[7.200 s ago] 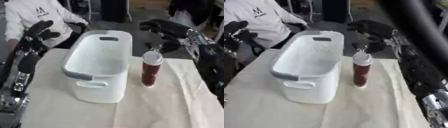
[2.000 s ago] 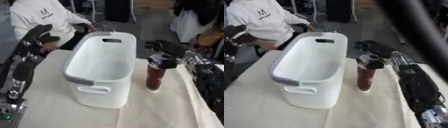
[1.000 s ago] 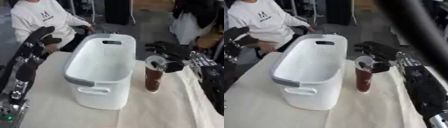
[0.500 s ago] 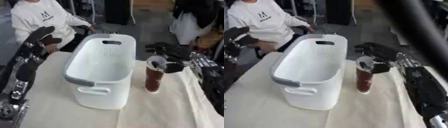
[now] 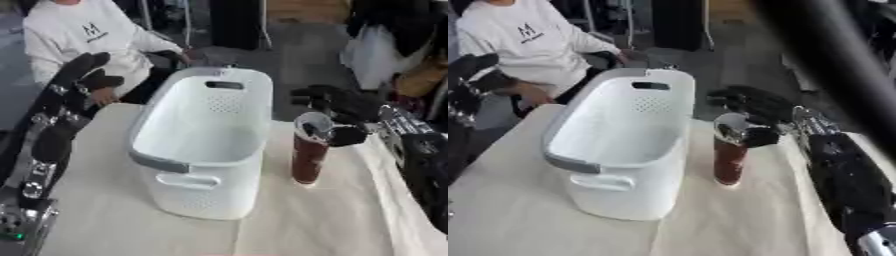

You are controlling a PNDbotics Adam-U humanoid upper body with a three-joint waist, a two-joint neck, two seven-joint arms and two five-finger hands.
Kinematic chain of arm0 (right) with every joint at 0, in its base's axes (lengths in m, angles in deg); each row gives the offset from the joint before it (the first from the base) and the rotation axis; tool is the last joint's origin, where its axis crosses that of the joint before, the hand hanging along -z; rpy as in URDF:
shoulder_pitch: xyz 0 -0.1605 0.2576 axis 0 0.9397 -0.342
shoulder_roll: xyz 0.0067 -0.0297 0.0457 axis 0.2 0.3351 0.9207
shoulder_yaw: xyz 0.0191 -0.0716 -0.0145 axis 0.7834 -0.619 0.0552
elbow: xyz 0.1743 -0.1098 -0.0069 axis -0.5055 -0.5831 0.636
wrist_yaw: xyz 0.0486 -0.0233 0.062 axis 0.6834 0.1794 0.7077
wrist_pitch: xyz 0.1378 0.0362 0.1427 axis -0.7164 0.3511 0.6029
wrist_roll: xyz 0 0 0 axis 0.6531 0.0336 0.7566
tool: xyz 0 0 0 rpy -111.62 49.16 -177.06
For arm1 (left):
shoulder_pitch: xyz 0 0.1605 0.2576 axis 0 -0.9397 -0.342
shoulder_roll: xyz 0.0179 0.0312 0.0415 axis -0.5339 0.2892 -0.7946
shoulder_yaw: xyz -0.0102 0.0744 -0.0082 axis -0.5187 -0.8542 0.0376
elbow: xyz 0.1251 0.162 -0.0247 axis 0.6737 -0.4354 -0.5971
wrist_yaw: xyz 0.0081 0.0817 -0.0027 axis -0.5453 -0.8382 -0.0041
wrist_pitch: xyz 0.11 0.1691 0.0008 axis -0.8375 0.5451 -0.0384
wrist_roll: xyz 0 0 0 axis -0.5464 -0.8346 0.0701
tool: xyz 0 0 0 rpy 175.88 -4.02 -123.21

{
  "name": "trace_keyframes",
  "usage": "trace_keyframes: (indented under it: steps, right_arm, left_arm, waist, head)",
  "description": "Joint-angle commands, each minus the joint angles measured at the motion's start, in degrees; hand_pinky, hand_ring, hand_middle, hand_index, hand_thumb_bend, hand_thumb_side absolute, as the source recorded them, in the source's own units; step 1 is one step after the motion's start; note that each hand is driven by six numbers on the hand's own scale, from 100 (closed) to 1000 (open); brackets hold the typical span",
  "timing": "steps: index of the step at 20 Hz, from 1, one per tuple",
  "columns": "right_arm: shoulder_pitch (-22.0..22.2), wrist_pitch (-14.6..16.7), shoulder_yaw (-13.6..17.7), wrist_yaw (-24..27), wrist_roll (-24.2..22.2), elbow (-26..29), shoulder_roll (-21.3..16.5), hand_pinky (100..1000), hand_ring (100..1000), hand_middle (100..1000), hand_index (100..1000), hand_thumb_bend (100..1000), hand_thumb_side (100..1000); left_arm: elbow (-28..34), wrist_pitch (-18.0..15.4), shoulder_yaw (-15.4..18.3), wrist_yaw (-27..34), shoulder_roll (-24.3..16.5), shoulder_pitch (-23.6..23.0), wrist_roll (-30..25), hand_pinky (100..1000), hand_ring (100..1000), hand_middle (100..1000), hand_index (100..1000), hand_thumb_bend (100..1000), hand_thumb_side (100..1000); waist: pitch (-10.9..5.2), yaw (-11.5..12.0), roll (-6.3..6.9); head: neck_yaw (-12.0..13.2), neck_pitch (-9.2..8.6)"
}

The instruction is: Pick up objects on the table and place them in the box.

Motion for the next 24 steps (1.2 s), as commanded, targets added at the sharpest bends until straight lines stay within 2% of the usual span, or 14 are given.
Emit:
trace_keyframes:
  steps: [1, 24]
  right_arm:
    - [-0.67, 0.19, 0.18, -0.59, 0.82, 1.27, -0.13, 1000, 969, 1000, 1000, 124, 1000]
    - [0.47, 0.19, 0.91, -3.85, 1.27, 0.27, 0.66, 1000, 965, 1000, 1000, 118, 1000]
  left_arm:
    - [0.93, -0.05, 0.04, 0.14, -0.83, 0.86, 0.01, 1000, 778, 927, 1000, 450, 1000]
    - [0.93, -0.03, 0.00, 0.10, -0.75, 1.20, 0.00, 1000, 778, 927, 1000, 454, 1000]
  waist:
    - [-0.57, 0.19, 0.14]
    - [-0.24, 0.28, 0.15]
  head:
    - [0.18, -0.88]
    - [0.43, -1.15]
